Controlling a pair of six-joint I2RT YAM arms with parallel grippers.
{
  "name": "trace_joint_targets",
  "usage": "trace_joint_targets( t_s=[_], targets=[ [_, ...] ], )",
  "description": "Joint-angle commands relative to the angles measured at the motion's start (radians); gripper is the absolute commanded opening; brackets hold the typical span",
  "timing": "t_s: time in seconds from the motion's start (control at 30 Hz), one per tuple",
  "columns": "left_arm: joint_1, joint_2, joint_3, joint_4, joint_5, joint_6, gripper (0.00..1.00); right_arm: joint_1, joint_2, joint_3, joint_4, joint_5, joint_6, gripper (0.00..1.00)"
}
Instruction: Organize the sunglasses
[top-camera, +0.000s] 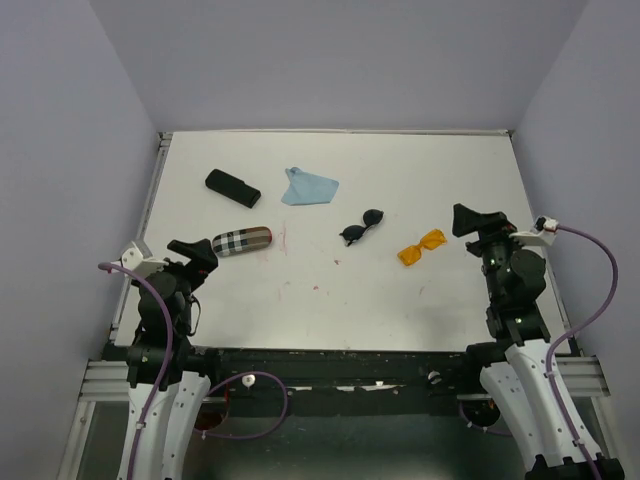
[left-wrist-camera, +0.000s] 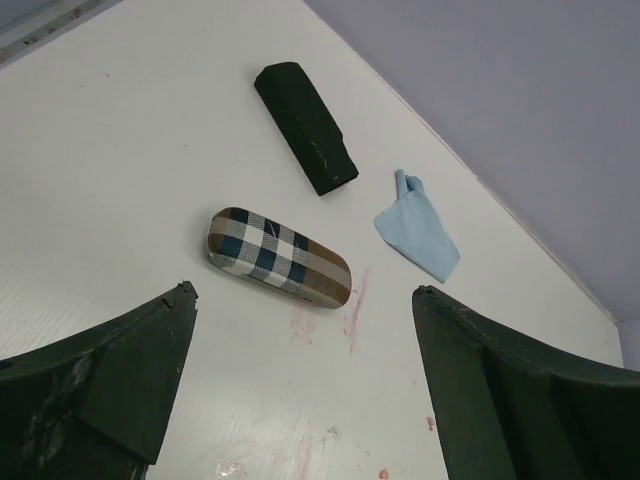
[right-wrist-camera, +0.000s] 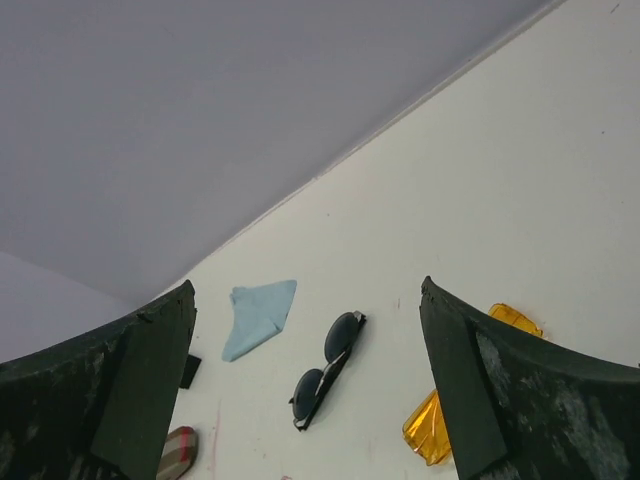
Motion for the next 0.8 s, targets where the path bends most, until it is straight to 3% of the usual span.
trace_joint_targets(
  t_s=[0.0, 0.47, 0.77],
  targets=[
    [0.001, 0.02, -0.007, -0.012, -0.009, -0.018, 0.99, 0.0, 0.026, -0.001, 0.015, -0.032, -0.001, 1.0],
    [0.001, 0.257, 0.032, -0.048, 0.002, -0.131, 0.99, 0.0, 0.179, 0.019, 0.081, -0.205, -0.053, 1.0],
    [0.006, 0.625, 0.072, 0.061, 0.121, -0.315, 0.99, -0.002, 0.25, 0.022, 0.127, -0.328, -0.061, 1.0]
  ],
)
